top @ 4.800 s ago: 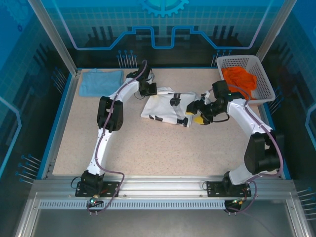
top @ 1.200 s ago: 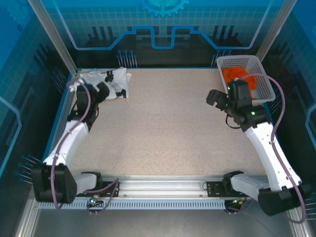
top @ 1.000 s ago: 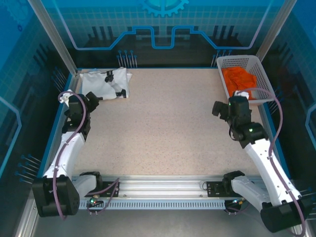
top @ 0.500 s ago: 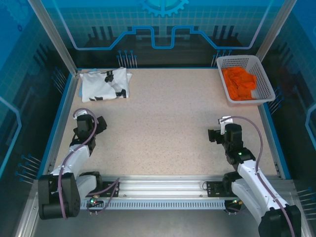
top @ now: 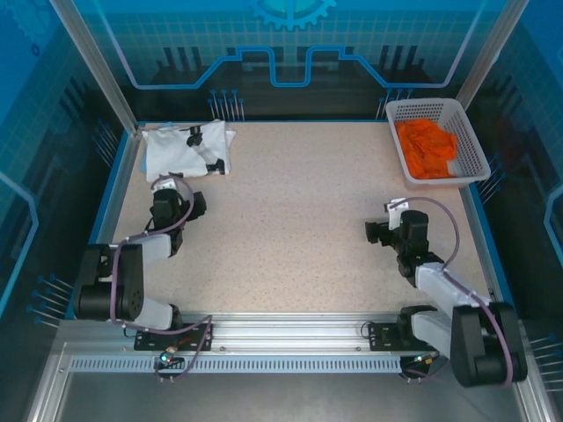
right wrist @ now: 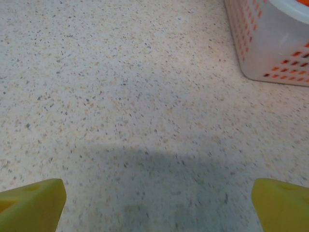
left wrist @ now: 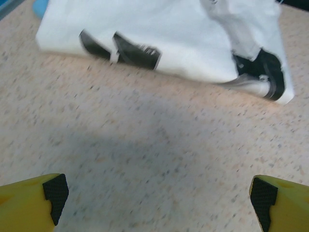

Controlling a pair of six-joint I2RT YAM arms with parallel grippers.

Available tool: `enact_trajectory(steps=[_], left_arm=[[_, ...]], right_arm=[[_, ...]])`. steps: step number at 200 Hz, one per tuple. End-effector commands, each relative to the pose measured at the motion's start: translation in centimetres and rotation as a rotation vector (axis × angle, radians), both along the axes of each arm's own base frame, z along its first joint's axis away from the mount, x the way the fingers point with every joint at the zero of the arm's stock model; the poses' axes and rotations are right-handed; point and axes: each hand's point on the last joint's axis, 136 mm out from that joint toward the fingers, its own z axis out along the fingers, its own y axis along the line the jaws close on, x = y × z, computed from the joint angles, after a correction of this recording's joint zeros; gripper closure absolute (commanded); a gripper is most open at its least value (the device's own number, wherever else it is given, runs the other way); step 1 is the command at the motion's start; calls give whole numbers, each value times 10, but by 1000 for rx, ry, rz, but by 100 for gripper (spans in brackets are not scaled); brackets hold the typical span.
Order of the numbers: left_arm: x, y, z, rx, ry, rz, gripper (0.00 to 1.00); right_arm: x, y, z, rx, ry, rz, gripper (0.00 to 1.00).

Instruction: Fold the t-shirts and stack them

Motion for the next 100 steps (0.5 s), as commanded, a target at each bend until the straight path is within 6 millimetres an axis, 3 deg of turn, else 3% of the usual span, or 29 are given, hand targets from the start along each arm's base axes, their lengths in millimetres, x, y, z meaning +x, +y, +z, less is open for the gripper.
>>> enact_trajectory(steps=[1,60,100], left_arm=[[13,-6,23,41,-104,-53,1],[2,-20,30,67,-209,-123,1],[2,-27,17,129,-241,-127,1]], right_arm=[[35,6,38,16,-157,51,0],[42,28,47,102,-258,171,0],[49,31,42,154,-284,185,0]])
